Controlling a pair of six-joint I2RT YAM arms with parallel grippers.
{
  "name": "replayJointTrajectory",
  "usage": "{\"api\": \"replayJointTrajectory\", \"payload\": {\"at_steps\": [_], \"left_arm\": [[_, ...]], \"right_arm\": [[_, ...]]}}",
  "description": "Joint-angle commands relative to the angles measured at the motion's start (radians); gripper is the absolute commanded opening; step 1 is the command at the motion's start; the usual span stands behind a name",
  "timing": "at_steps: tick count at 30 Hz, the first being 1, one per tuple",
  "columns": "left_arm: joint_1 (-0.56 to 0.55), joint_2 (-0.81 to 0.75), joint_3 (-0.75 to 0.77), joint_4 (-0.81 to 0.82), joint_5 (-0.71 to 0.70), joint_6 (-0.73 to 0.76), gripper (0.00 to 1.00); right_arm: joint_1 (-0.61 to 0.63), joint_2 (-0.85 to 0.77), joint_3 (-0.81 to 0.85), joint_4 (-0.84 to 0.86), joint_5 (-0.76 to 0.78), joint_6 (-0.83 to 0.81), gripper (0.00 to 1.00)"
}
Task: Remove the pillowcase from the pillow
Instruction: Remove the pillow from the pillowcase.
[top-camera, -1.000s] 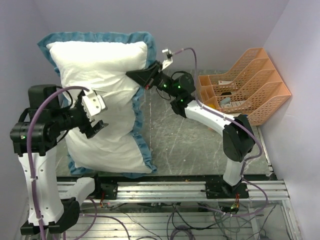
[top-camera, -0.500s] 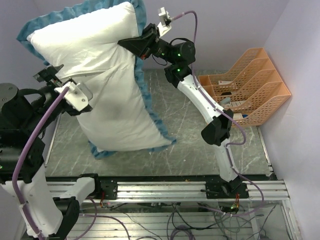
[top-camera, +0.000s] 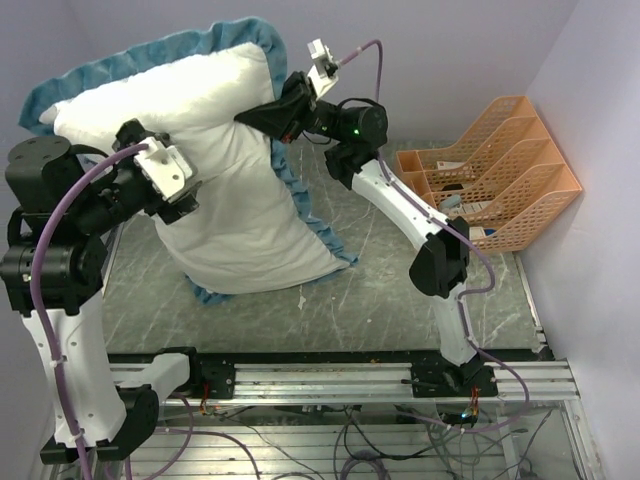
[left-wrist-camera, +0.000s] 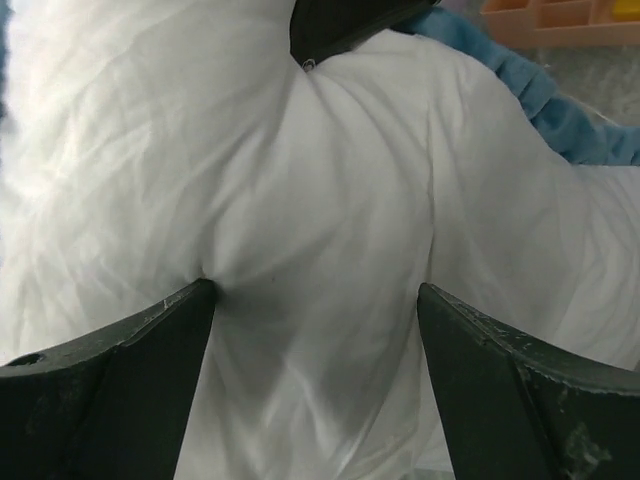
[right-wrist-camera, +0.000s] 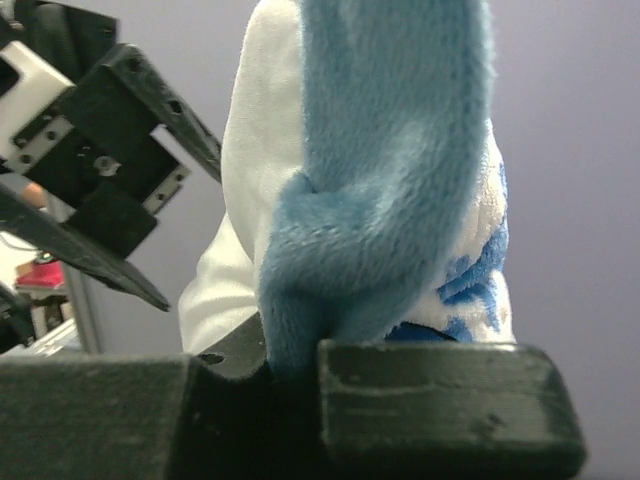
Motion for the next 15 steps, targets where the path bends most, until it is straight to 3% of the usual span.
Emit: {"api": "replayJointTrajectory", "payload": {"at_steps": [1,4,7,12,15], "left_arm": [[-0.005,0.003,-0.064,-0.005,0.084,0.020,0.91],[-0.005,-0.006,-0.139,-0.001,0.046,0.086,0.87],[-0.005,-0.022,-0.195,0.004,0.017,0.145,0.76],[-0.005,-0.087,-0.271,0.124,0.011,0.138,0.33],[-0.005,-0.119,-0.290,0.199,0.028,0.081,0.10]], "right_arm": [[0.047,-0.123,-0.085,0.141,-0.085,0.006,0.00],[0.068,-0.134,-0.094,0.115,-0.127,-0.011,0.00],[0.069,-0.153,-0.141,0.167,-0.147,0.024,0.00],[0.068,-0.205,-0.219,0.146,-0.156,0.007,0.00],[0.064,-0.253,-0.261,-0.012,-0.083,-0.109,0.05]]}}
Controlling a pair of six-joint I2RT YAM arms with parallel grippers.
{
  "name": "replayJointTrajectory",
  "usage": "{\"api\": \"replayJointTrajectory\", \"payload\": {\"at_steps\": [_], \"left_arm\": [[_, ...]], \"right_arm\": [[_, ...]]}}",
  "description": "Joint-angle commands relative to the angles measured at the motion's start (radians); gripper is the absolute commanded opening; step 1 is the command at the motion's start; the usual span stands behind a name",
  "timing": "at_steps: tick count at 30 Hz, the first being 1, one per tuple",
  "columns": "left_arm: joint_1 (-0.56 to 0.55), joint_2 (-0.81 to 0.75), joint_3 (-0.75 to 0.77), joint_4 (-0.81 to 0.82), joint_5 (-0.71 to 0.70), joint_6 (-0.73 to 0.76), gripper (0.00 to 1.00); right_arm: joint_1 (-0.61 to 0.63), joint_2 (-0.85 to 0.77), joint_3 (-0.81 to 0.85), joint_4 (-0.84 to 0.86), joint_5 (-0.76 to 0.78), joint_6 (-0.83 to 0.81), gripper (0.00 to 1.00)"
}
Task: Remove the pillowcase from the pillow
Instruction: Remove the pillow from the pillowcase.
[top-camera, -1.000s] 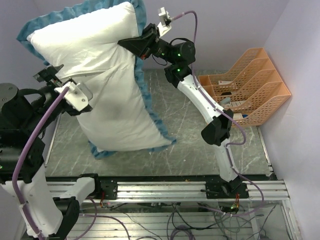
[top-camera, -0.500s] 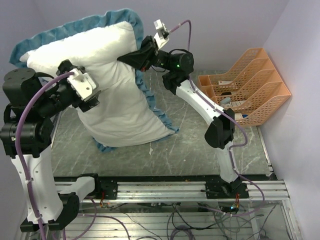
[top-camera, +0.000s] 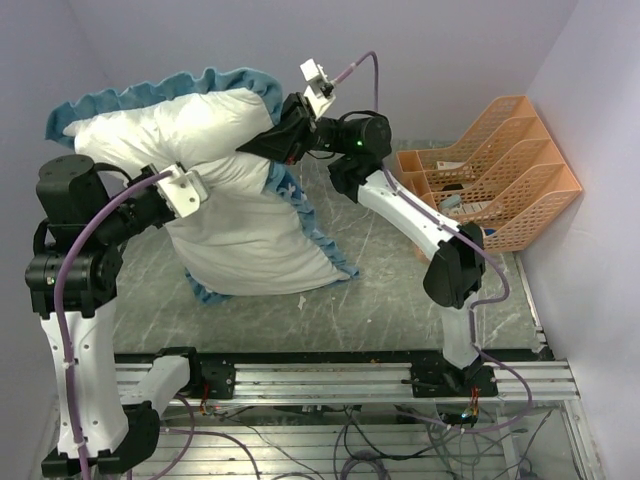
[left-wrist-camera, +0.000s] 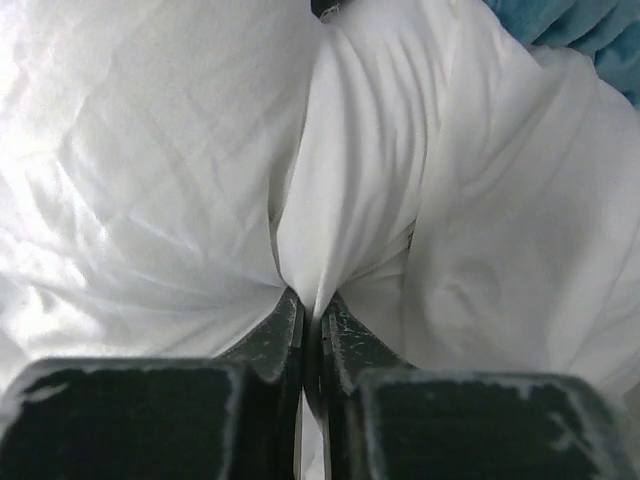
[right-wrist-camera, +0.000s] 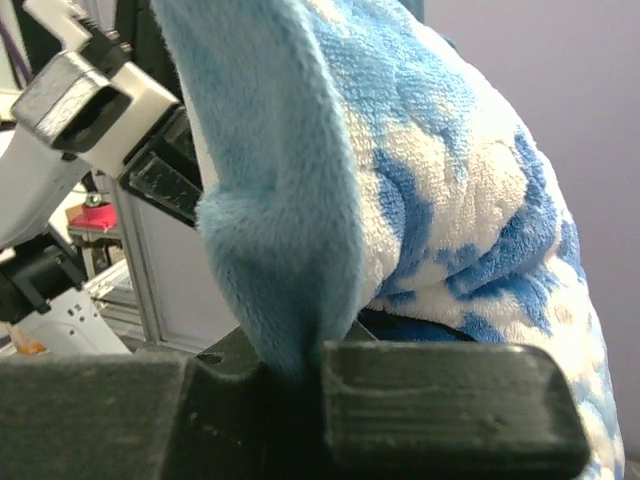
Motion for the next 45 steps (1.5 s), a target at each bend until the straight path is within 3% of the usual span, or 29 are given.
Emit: {"api": "replayJointTrajectory", "payload": {"at_steps": [1,2,4,7,8,10,14,19,23,28,35,42,45], "left_arm": [[-0.005,-0.034,-0.020,0.135,0.041,-0.063,0.07],[-0.005,-0.038,-0.007,0.137,0.048,-0.088,0.07],[-0.005,-0.040,0.040,0.115,0.063,-0.128,0.07],[-0.005,-0.041,0.084,0.086,0.063,-0.206,0.07],[-0.005,-0.043,0.092,0.084,0.047,-0.236,0.07],[-0.005,-0.044,0.104,0.080,0.018,-0.301,0.07],[-0.005,-0.054,0.096,0.059,0.030,-0.429,0.07],[-0.005,-0.081,0.031,0.074,0.114,-0.606,0.07],[-0.004,-0.088,-0.002,0.075,0.209,-0.687,0.07],[-0.005,-0.084,0.007,0.027,0.340,-0.722,0.07],[-0.005,-0.091,-0.031,-0.005,0.349,-0.676,0.07],[-0.005,-0.101,-0.057,-0.009,0.324,-0.631,0.07],[-0.005,-0.102,-0.042,-0.007,0.326,-0.635,0.07]], "right_arm": [[0.023,-0.147,-0.055,-0.148,0.101,-0.150,0.10],[0.020,-0.180,-0.090,-0.224,0.175,-0.209,0.19],[0.018,-0.250,-0.165,-0.348,0.347,-0.307,0.50],[0.023,-0.381,-0.297,-0.477,0.650,-0.414,0.80],[0.034,-0.438,-0.373,-0.483,0.745,-0.445,0.87],[0.080,-0.585,-0.542,-0.451,0.975,-0.521,0.92],[0.228,-0.778,-0.803,-0.400,1.270,-0.662,0.93],[0.478,-0.845,-0.924,-0.374,1.538,-0.775,0.84],[0.569,-0.773,-0.887,-0.409,1.527,-0.730,0.81],[0.602,-0.630,-0.803,-0.375,1.461,-0.653,0.86],[0.635,-0.572,-0.847,-0.180,1.518,-0.641,0.87],[0.681,-0.541,-0.851,-0.126,1.584,-0.669,0.87],[0.684,-0.511,-0.842,-0.124,1.691,-0.665,0.76]]}}
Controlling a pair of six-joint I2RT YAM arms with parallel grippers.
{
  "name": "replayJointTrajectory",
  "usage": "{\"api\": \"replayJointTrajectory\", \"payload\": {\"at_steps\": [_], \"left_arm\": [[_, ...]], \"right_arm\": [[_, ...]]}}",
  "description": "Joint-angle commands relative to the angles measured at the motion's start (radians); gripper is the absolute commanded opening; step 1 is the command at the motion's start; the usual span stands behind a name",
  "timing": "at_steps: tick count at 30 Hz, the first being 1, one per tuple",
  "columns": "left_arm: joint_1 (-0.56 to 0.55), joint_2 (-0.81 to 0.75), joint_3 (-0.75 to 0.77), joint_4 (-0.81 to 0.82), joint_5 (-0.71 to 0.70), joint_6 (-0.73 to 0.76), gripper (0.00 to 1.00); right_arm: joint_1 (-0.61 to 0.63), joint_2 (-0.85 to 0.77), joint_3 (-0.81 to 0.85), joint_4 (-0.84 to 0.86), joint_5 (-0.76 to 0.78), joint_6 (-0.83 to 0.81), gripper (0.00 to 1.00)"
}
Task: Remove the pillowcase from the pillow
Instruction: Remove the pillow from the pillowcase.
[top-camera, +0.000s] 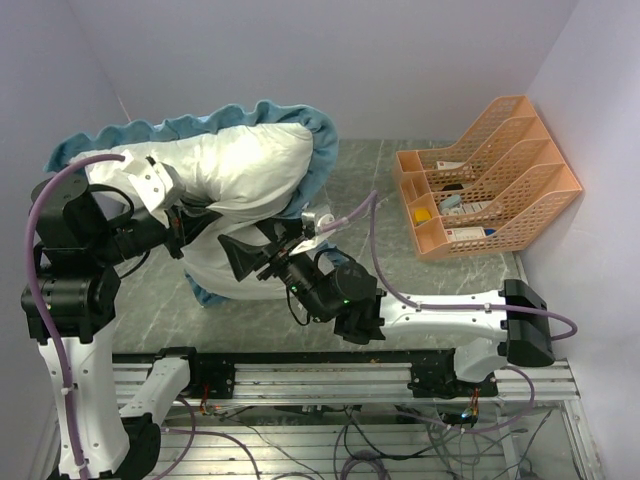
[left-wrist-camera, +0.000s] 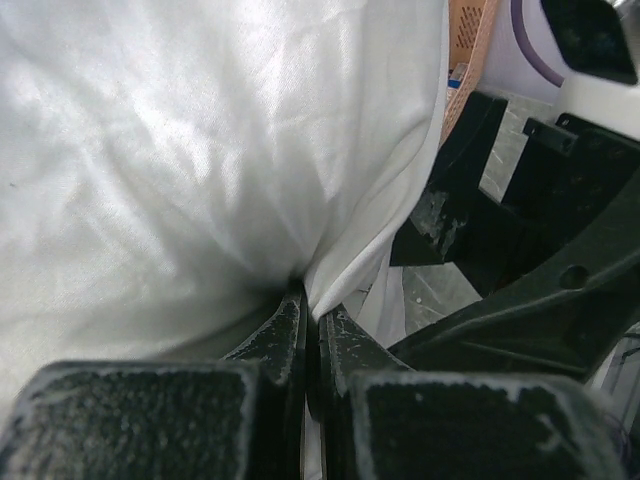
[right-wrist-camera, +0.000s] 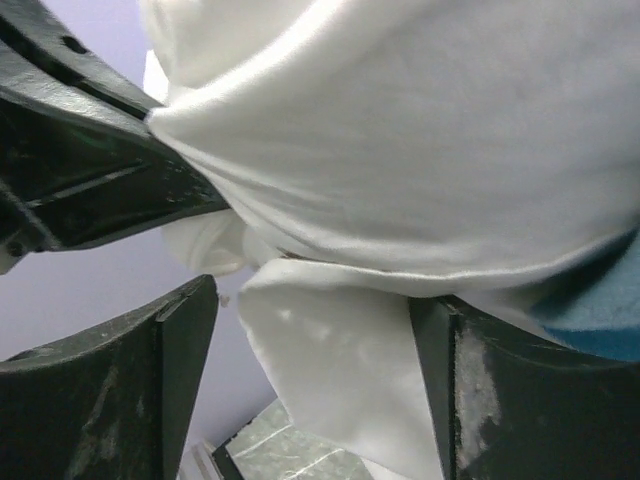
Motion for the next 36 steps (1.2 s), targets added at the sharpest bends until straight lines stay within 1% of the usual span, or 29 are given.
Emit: {"api": "replayJointTrajectory", "payload": {"at_steps": [1,3,6,10,11,15,19,24,29,36], "left_arm": [[-0.005,-0.006,0.019,-0.030,0.032,-0.001,0.07],[-0.005,-0.003,0.052,-0.037,0.028,0.005,0.07],[-0.005,0.002,0.085,-0.043,0.031,0.001,0.07],[-0.005,0.002,0.096,-0.031,0.030,-0.013,0.07],[-0.005,0.002,0.095,-0.026,0.028,-0.014,0.07],[-0.005,0.002,0.086,-0.027,0.027,-0.011,0.07],[-0.005,-0.002,0.070,-0.050,0.000,0.045,0.07],[-0.005,0.001,0.078,-0.056,-0.022,0.087,0.07],[-0.005,0.011,0.134,-0.040,-0.050,0.105,0.07],[-0.005,0.035,0.222,-0.008,-0.062,0.093,0.07]], "right_arm": [[0.008,0.041,0.006,0.063,0.171,-0.010,0.69],[0.007,0.038,-0.020,0.091,0.230,-0.024,0.51],[0.008,0.017,-0.073,0.153,0.264,-0.054,0.27],[0.007,-0.021,-0.139,0.206,0.248,-0.056,0.02],[0.008,-0.024,-0.144,0.208,0.248,-0.054,0.00],[0.008,-0.031,-0.179,0.201,0.205,-0.037,0.00],[0.010,-0.049,-0.199,0.180,0.190,-0.017,0.00],[0.011,-0.085,-0.256,0.186,0.233,0.021,0.00],[-0.001,-0.114,-0.327,0.162,0.292,0.084,0.00],[-0.022,-0.138,-0.372,0.121,0.301,0.136,0.00]]}}
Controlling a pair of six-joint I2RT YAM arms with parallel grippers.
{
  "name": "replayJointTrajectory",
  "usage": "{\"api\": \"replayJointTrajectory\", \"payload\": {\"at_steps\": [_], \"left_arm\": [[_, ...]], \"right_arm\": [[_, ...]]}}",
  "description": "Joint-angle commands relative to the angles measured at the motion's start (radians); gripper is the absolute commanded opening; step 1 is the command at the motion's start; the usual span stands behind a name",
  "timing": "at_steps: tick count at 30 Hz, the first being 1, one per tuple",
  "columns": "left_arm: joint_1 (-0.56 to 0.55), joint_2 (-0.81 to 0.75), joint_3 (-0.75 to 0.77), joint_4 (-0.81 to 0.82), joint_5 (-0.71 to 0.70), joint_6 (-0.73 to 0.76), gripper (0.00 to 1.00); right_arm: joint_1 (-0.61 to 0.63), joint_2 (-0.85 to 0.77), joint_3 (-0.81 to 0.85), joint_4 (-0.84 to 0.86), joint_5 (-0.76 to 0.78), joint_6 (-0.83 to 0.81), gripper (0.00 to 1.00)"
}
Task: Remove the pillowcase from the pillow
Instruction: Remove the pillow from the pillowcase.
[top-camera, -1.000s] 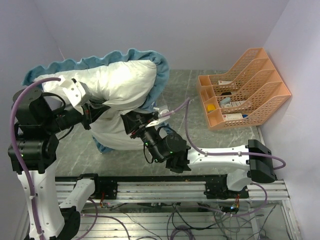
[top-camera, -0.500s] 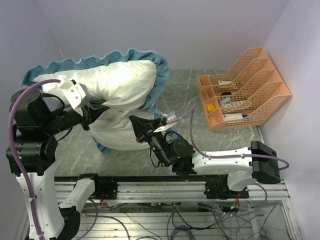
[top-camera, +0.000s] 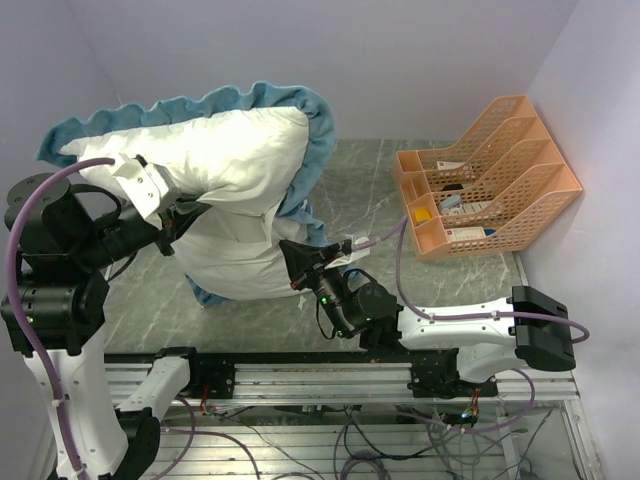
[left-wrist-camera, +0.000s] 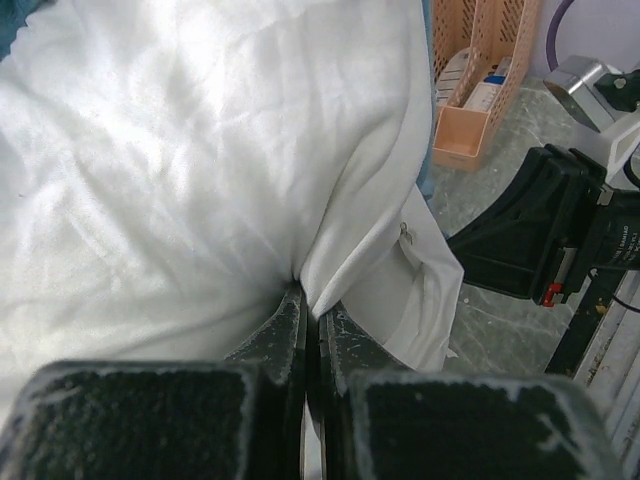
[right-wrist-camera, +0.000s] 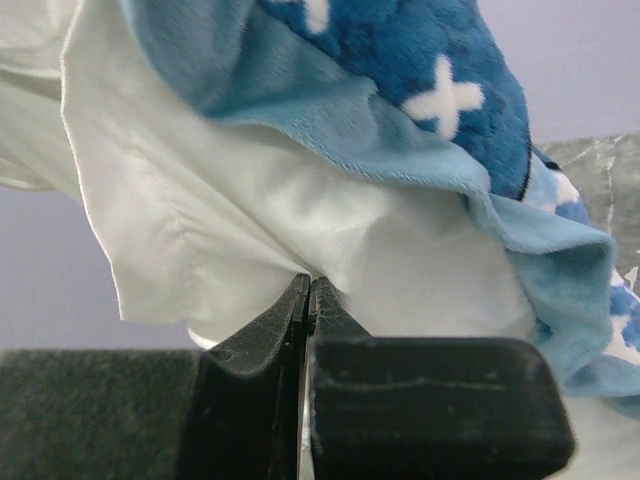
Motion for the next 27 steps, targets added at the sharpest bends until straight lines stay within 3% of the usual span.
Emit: {"api": "replayJointTrajectory", "payload": {"at_steps": [1,16,23,24,27], "left_arm": [[-0.005,0.007,0.089,0.071,-0.011,-0.003,0.07],[-0.003,0.015,0.184,0.156,-0.078,-0.005,0.07],[0.026,0.012,0.148,0.191,-0.043,-0.039,0.07],[0.038,0.014,0.146,0.191,-0.031,-0.040,0.07],[0.063,0.016,0.135,0.200,-0.017,-0.043,0.07]], "right_arm": [[-0.017,-0.029,-0.029,-0.045,0.062,0.048,0.00],[-0.132,-0.216,-0.189,-0.181,0.123,0.166,0.00],[-0.090,-0.244,-0.102,-0.186,0.138,0.012,0.00],[-0.070,-0.251,-0.092,-0.144,0.137,-0.036,0.03],[0.000,-0.264,-0.054,-0.030,0.080,-0.180,0.41]]}}
